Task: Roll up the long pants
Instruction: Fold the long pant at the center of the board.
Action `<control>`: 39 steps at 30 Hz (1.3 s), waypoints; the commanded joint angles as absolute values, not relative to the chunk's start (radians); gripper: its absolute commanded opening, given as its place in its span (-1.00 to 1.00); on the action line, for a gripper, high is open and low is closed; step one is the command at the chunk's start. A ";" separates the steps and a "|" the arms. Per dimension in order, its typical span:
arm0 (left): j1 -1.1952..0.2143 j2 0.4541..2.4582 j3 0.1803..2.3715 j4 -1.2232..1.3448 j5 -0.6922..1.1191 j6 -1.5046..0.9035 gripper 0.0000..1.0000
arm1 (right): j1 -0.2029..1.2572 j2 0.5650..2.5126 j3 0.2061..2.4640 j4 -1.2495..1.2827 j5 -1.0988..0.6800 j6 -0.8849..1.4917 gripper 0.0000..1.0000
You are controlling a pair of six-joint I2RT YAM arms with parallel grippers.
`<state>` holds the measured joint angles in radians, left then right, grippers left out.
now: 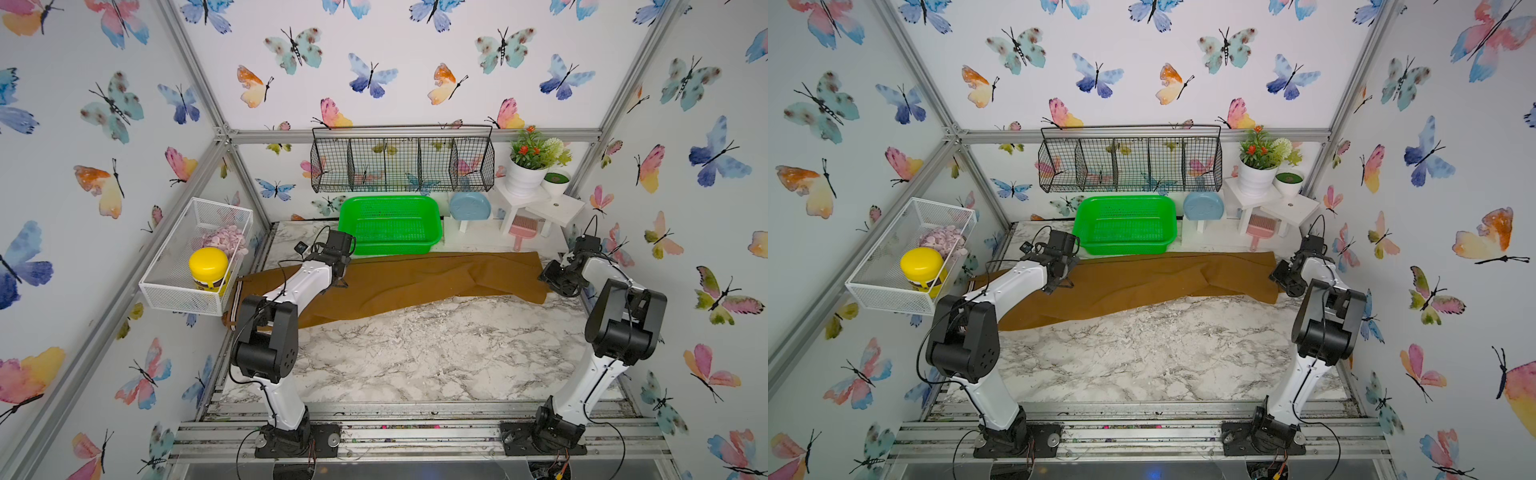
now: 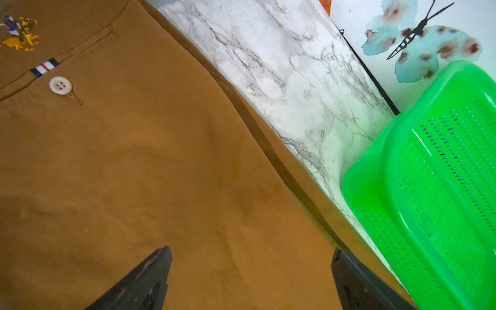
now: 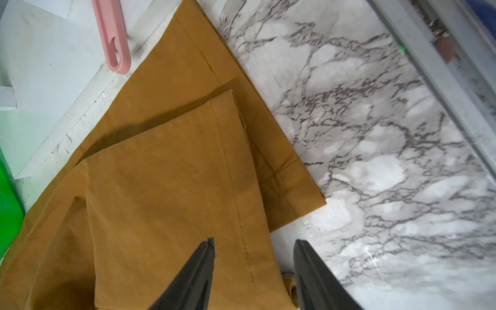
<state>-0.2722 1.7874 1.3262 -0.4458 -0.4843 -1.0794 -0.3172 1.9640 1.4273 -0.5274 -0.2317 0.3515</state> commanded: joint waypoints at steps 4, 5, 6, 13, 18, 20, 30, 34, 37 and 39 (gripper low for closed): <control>-0.270 1.756 1.328 -0.466 -0.482 -1.085 0.97 | -0.314 1.981 1.388 -0.486 -0.302 0.336 0.04; -0.270 1.756 1.328 -0.470 -0.482 -1.086 0.97 | -0.314 1.987 1.384 -0.482 -0.311 0.336 0.04; -0.269 1.756 1.328 -0.474 -0.483 -1.087 0.97 | -0.315 1.993 1.383 -0.482 -0.315 0.336 0.04; -0.270 1.743 1.319 -0.486 -0.505 -1.086 0.97 | -0.315 1.996 1.366 -0.465 -0.328 0.334 -0.18; -0.270 1.746 1.327 -0.499 -0.503 -1.083 0.97 | -0.315 1.994 1.374 -0.462 -0.357 0.331 -0.77; -0.270 1.743 1.327 -0.503 -0.505 -1.083 0.97 | -0.314 1.984 1.379 -0.466 -0.357 0.332 -0.92; -0.269 1.723 1.321 -0.521 -0.527 -1.072 0.97 | -0.310 1.943 1.517 -0.521 -0.244 0.365 -0.94; -0.270 1.717 1.321 -0.528 -0.537 -1.066 0.97 | -0.306 1.998 1.629 -0.581 -0.175 0.356 -0.94; -0.268 1.716 1.322 -0.531 -0.544 -1.060 0.97 | -0.306 2.043 1.708 -0.609 -0.136 0.348 -0.94; -0.268 1.717 1.325 -0.534 -0.549 -1.055 0.97 | -0.306 2.074 1.758 -0.619 -0.131 0.347 -0.94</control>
<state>-0.2722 1.7477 1.3254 -0.4995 -0.5121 -1.0752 -0.3000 2.0201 1.7096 -0.5659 -0.2028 0.3534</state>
